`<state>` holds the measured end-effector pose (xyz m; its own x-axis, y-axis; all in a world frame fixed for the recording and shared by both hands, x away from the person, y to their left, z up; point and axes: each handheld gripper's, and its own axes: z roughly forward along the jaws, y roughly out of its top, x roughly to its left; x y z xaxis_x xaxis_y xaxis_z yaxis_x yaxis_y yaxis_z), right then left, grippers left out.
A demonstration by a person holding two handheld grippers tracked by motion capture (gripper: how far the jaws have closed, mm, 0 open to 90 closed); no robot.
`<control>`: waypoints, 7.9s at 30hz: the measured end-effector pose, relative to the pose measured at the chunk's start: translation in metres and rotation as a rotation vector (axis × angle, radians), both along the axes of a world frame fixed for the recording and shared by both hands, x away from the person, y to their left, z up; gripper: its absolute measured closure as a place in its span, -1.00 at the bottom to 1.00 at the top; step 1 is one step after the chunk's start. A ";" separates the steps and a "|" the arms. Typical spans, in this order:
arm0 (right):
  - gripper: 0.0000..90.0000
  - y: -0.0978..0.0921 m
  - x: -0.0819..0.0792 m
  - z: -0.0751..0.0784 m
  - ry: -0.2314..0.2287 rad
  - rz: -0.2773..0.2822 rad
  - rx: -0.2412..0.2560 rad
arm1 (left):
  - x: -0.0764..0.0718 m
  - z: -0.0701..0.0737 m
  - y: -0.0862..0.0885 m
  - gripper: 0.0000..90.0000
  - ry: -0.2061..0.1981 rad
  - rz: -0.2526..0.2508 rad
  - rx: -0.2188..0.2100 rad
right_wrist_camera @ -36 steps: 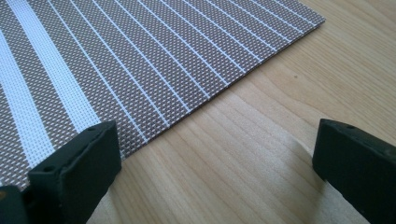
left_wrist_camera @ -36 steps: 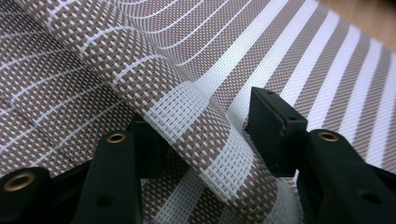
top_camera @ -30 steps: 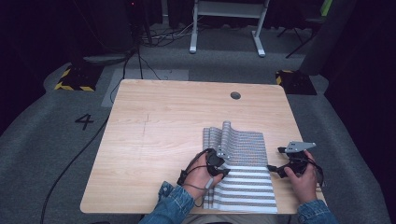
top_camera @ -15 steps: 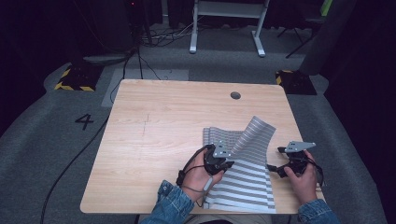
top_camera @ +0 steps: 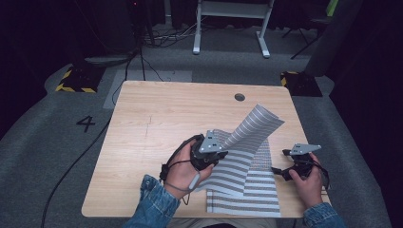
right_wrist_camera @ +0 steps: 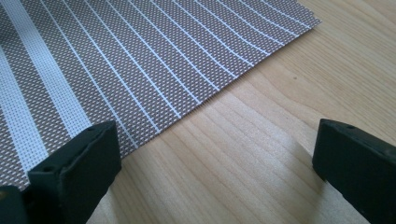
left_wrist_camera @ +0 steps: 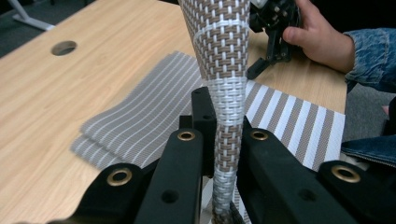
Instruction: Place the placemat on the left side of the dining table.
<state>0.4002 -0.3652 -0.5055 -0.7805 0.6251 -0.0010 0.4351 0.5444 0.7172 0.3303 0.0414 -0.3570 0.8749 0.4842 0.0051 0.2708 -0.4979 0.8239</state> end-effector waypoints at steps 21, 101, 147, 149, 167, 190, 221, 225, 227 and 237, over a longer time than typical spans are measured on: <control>-0.97 0.000 0.001 0.000 -0.006 0.002 -0.001 | -0.005 0.021 0.096 0.97 0.018 0.124 0.000; -0.97 0.000 0.000 0.000 -0.001 0.000 0.004 | 0.039 -0.123 0.063 0.91 0.159 0.291 0.115; -0.97 0.000 0.000 0.000 -0.003 0.000 0.001 | 0.019 -0.018 0.219 0.88 -0.217 0.752 -0.087; -0.97 0.000 0.000 0.000 -0.003 0.000 0.001 | 0.017 -0.019 0.223 0.87 -0.214 0.792 -0.048; -0.97 0.000 0.000 0.000 -0.003 -0.001 0.001 | 0.008 -0.023 0.237 -0.16 -0.184 0.986 -0.007; -0.97 0.000 0.000 0.000 -0.005 -0.001 0.001 | 0.051 -0.067 0.126 -0.32 0.103 0.592 0.020; -0.97 0.000 0.000 0.000 -0.004 0.000 0.001 | 0.081 -0.118 0.085 -0.49 0.394 0.523 0.386; -0.97 0.001 0.000 0.000 0.003 -0.003 0.001 | 0.082 -0.118 0.089 -0.31 0.382 0.535 0.351; -0.97 0.001 0.000 0.000 0.003 -0.003 0.001 | 0.082 -0.117 0.093 -0.14 0.370 0.547 0.338; -0.97 0.000 0.000 0.000 -0.003 -0.001 0.001 | 0.081 -0.121 0.115 0.92 0.266 0.557 0.234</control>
